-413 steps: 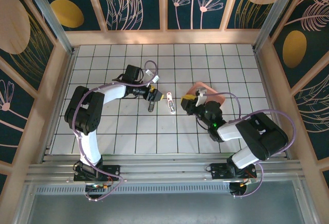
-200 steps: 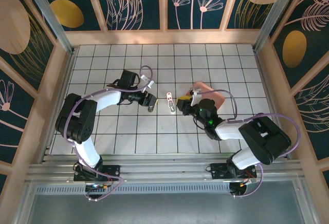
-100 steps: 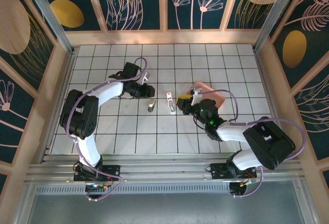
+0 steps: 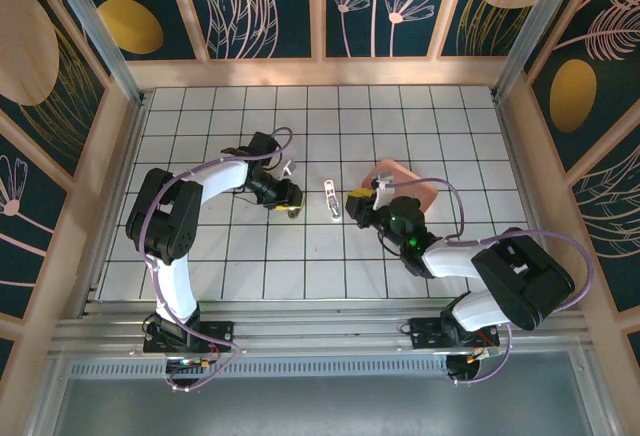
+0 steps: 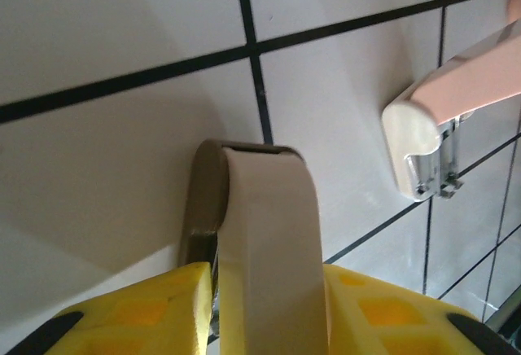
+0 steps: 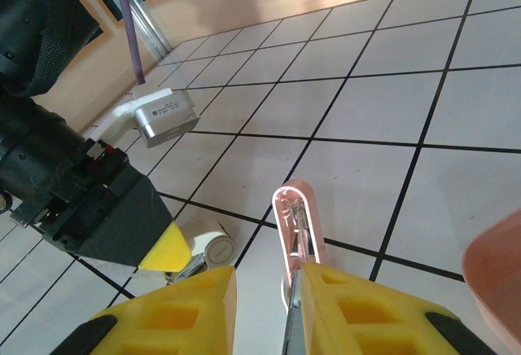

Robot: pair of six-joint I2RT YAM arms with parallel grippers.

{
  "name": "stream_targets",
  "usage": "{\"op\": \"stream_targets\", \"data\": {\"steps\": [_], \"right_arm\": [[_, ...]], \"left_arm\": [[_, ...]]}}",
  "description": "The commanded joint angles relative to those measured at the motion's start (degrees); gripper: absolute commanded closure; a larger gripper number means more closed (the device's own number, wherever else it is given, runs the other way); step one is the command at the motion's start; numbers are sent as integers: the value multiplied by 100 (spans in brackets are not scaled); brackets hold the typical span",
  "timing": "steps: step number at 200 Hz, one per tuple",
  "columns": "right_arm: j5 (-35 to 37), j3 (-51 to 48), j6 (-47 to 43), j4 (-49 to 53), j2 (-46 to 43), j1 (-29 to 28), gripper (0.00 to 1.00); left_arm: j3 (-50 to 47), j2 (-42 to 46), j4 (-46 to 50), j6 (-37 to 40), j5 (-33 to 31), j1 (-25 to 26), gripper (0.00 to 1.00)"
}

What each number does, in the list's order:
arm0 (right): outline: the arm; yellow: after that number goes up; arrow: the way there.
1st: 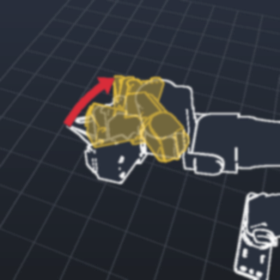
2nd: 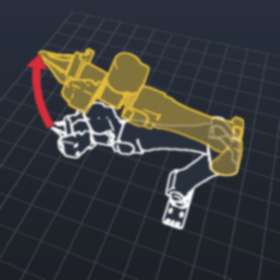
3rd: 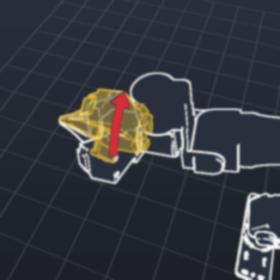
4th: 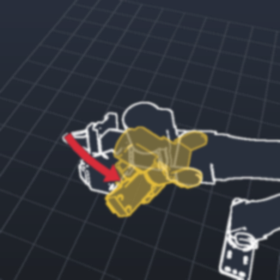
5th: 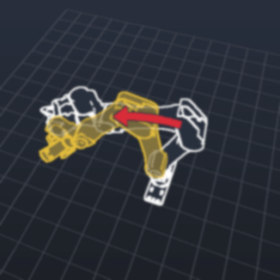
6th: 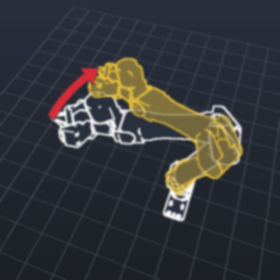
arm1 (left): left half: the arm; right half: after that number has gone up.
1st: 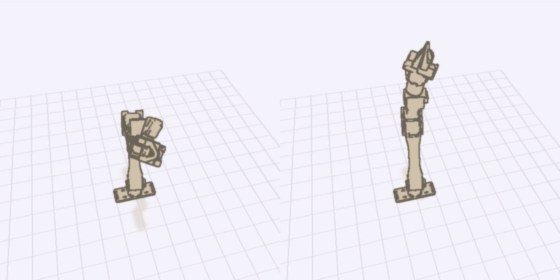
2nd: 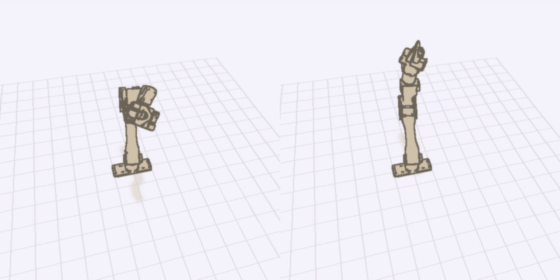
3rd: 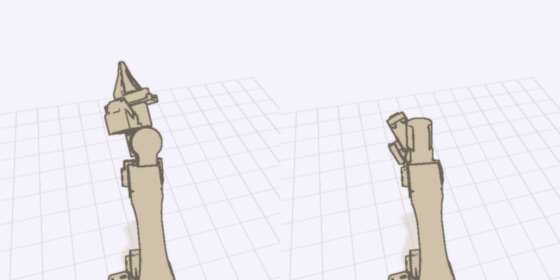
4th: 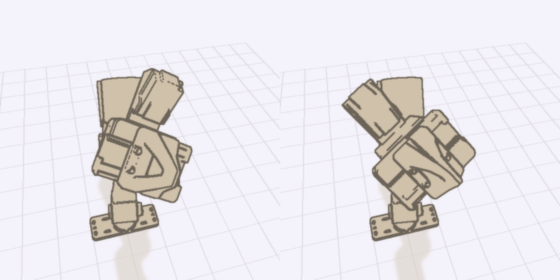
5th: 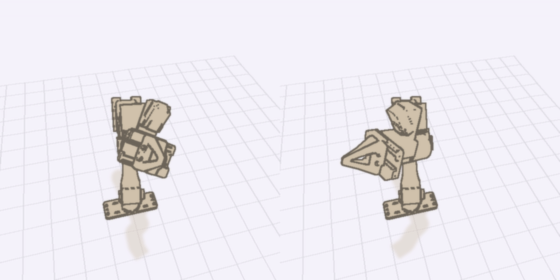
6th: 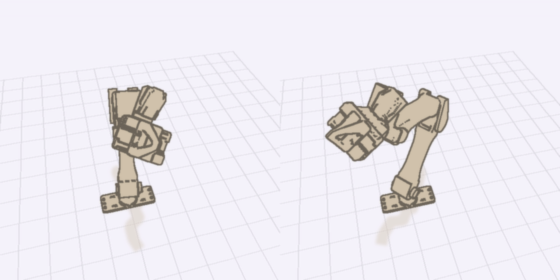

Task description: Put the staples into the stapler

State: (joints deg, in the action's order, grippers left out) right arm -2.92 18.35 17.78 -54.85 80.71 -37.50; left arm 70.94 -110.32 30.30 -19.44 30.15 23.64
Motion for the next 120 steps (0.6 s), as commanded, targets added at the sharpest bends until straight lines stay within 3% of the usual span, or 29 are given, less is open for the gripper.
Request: {"op": "stream_targets", "data": {"steps": [1, 25, 37, 120], "right_arm": [[140, -134, -172, -278, -173, -39, 73], [186, -187, -212, -282, -196, -34, 73], [193, -208, -222, -287, -196, -30, 73], [192, -368, -284, -495, -261, 1, 73]], "left_arm": [[-15, -86, 473, 217, -228, 5, 63], [21, -95, 637, 325, -488, 9, 64], [87, -70, 684, 364, -540, 9, 59], [403, 389, 372, 153, -402, 3, 52]]}}
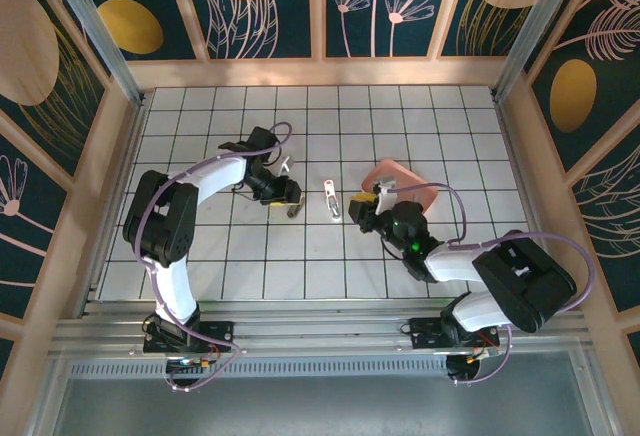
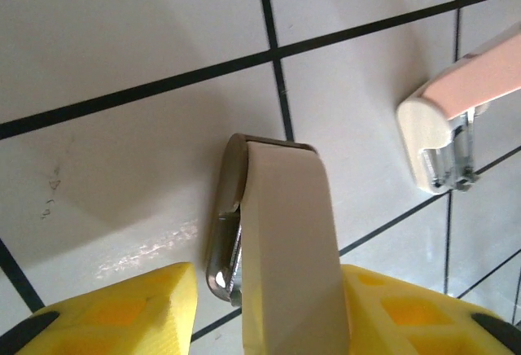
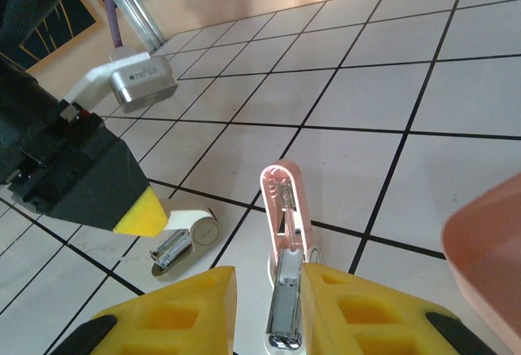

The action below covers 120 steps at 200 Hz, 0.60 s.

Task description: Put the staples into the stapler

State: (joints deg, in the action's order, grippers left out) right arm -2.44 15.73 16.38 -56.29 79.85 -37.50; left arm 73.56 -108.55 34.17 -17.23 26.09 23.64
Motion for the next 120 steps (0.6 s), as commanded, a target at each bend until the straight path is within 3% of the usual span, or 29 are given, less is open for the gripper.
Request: {"op": "stream_targets", "data": {"steps": [1, 37, 120], "right_arm": [[146, -114, -144, -358, -174, -1, 73], [156, -217, -131, -385, -282, 5, 73], [194, -337, -166, -408, -408, 14, 73]], "left_arm": [[141, 212, -11, -60, -6, 6, 52], [263, 57, 204, 15, -268, 0, 56], [111, -120, 205, 31, -174, 9, 65]]}}
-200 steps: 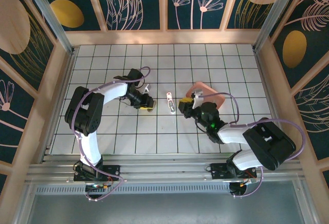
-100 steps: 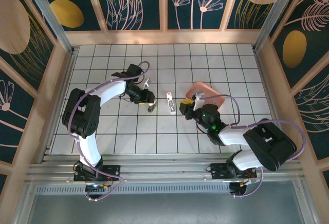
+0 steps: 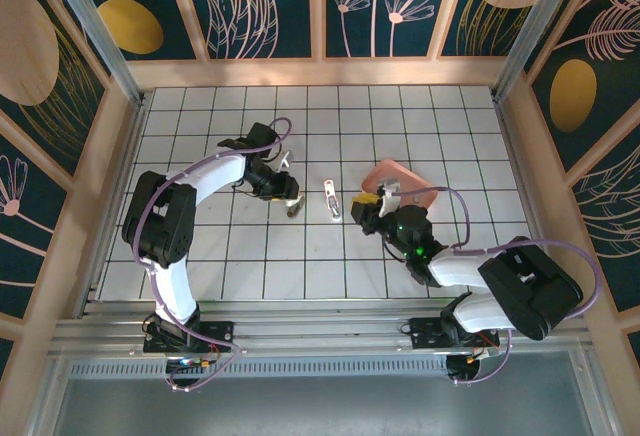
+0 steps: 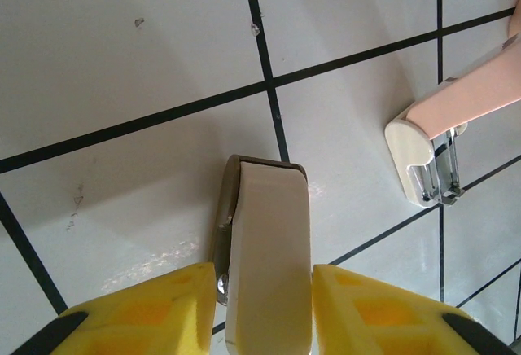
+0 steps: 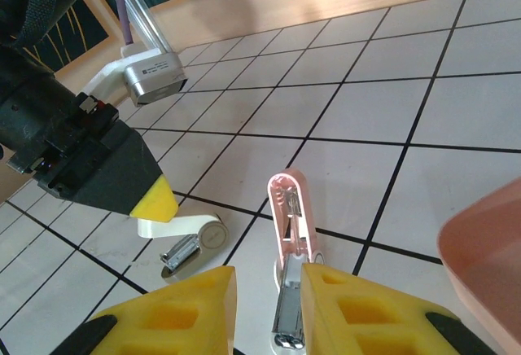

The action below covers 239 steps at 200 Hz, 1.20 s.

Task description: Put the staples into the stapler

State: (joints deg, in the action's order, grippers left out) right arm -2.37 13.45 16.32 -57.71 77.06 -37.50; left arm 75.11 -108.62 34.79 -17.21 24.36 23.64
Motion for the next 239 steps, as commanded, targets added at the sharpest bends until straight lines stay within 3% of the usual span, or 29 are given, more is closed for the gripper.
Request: {"op": "stream_targets", "data": {"steps": [1, 72, 151, 239], "right_arm": [[186, -116, -162, -266, -129, 14, 73], [203, -193, -168, -298, -200, 29, 73], [272, -292, -172, -301, -300, 48, 73], [299, -406, -213, -275, -437, 67, 73]], "left_arm": [[-51, -119, 139, 27, 3, 9, 65], [-296, -103, -87, -6, 206, 163, 76], [-644, -151, -175, 71, -123, 348, 80], [-924, -157, 107, 201, -1128, 405, 80]]}}
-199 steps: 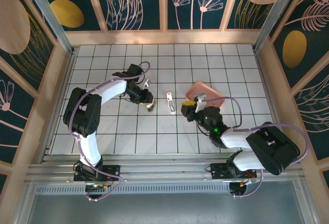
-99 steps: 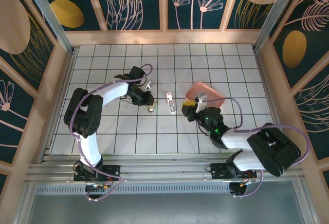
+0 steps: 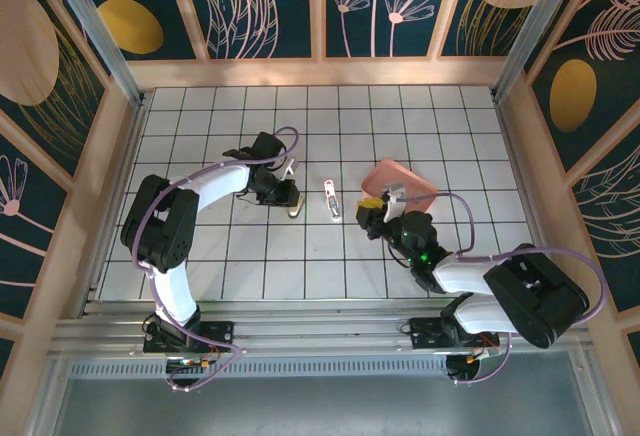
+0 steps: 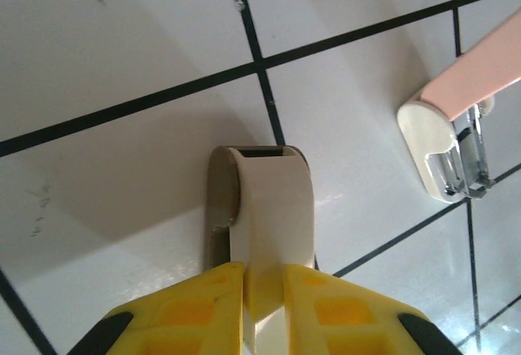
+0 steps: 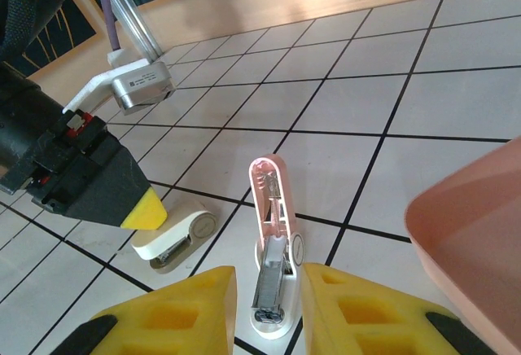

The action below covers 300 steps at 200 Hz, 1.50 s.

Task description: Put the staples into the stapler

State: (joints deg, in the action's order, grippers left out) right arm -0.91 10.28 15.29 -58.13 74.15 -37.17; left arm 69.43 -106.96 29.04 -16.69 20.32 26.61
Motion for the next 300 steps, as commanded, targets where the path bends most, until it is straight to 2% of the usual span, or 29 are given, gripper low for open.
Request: {"op": "stream_targets", "data": {"steps": [1, 34, 58, 116, 164, 213, 300], "right_arm": [[152, -89, -110, -233, -146, 34, 73], [148, -97, -123, -247, -164, 43, 73], [152, -97, -123, -247, -173, 44, 73], [91, -114, -87, -333, -267, 47, 73], [152, -254, -94, -334, -513, 43, 72], [152, -346, -193, -227, -583, 69, 71], [-5, -650, -62, -217, -831, 264, 69]], "left_arm": [[-353, -320, 673, 153, -723, 107, 80], [-307, -301, 573, 114, -654, 114, 79], [-142, -201, 517, 107, -547, 120, 74], [703, 188, 275, 25, -456, 119, 53], [1231, 110, -40, 495, 148, 149, 41], [1623, -460, -265, 1157, 951, 344, 35], [2291, -1400, -366, 1305, 1312, 454, 33]]}}
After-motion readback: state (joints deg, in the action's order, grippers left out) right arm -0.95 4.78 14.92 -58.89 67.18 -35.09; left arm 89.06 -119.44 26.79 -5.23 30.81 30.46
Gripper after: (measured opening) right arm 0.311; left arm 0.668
